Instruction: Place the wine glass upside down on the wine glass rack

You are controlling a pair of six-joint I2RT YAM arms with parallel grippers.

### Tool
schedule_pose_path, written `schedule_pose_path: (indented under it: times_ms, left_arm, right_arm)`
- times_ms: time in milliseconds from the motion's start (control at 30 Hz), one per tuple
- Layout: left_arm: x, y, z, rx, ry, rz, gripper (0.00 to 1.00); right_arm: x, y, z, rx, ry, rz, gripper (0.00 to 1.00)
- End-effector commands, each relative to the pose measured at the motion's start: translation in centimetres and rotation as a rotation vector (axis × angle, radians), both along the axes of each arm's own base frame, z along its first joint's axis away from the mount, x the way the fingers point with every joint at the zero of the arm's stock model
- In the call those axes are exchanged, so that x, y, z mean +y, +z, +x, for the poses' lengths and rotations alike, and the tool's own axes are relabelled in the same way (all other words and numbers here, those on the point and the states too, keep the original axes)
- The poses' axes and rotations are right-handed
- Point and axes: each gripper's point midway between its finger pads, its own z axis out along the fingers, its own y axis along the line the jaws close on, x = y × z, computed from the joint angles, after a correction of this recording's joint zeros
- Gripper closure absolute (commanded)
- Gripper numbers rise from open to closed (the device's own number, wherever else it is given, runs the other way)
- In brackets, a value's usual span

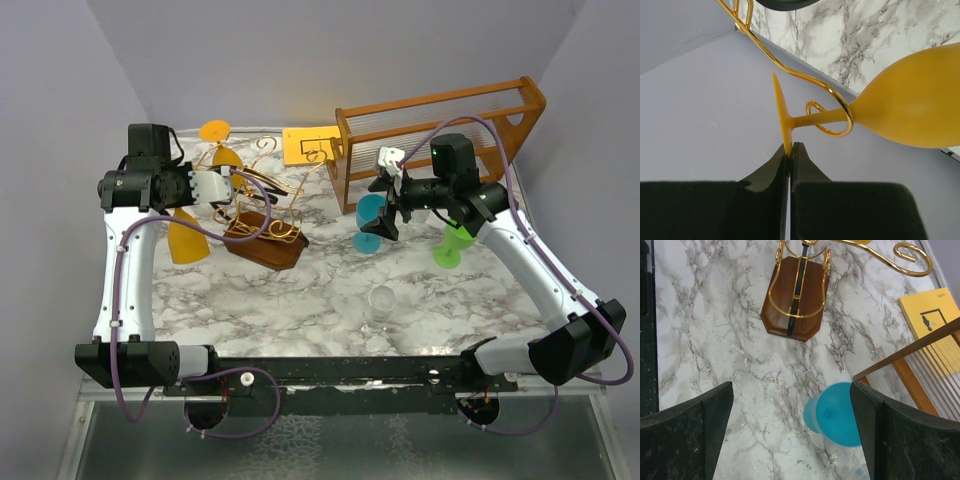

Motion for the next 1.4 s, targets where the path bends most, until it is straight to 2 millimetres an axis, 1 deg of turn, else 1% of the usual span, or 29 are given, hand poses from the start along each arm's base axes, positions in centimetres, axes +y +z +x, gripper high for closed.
schedule_pose_path:
  times_ms: [0,167,367,600,900,1067,1167,1367]
  left_arm:
    - [1.0,0.3,-1.4,-0.002,0.055,0.039,1.0]
    - [1.8,0.5,-1.5,-0.009,0.093,0.069,1.0]
    - [2.4,0.1,-1.5,0.0,0.117,0.101,1.0]
    - [3.2,0.2,-1.4,-0.004,0.144,0.142,1.0]
    - [3.3,-1.2,-0.4,-0.003,0.157,0.135,1.0]
    - [3.1,-1.5,0.2,-0.012,0.164,0.118,0.98]
    - [3.0,-1.6,0.2,-0.005,0.163,0.117,0.96]
    - [3.1,-1.8,-0.1,0.009,0.168,0.125,0.88]
  right_arm:
    - [0.1,1.5,-0.6,-0.048,0.025,0.037,0.0]
    - [0.1,1.5,-0.6,-0.049,0.025,0.037,0.01]
    - [0.0,1.5,-0.6,-0.058,0.022,0.034,0.01]
    - [0.0,1.5,-0.7,-0.063,0.022,0.035,0.0]
    - [0.0,1.3,-0.6,-0.06,0.021,0.031,0.01]
    - [-0.1,1.2,-0.6,-0.059,0.018,0.03,0.0]
    - [0.0,1.1,-0.5,-0.058,0.02,0.029,0.01]
    - [0.0,1.1,-0.6,-0.061,0.02,0.028,0.01]
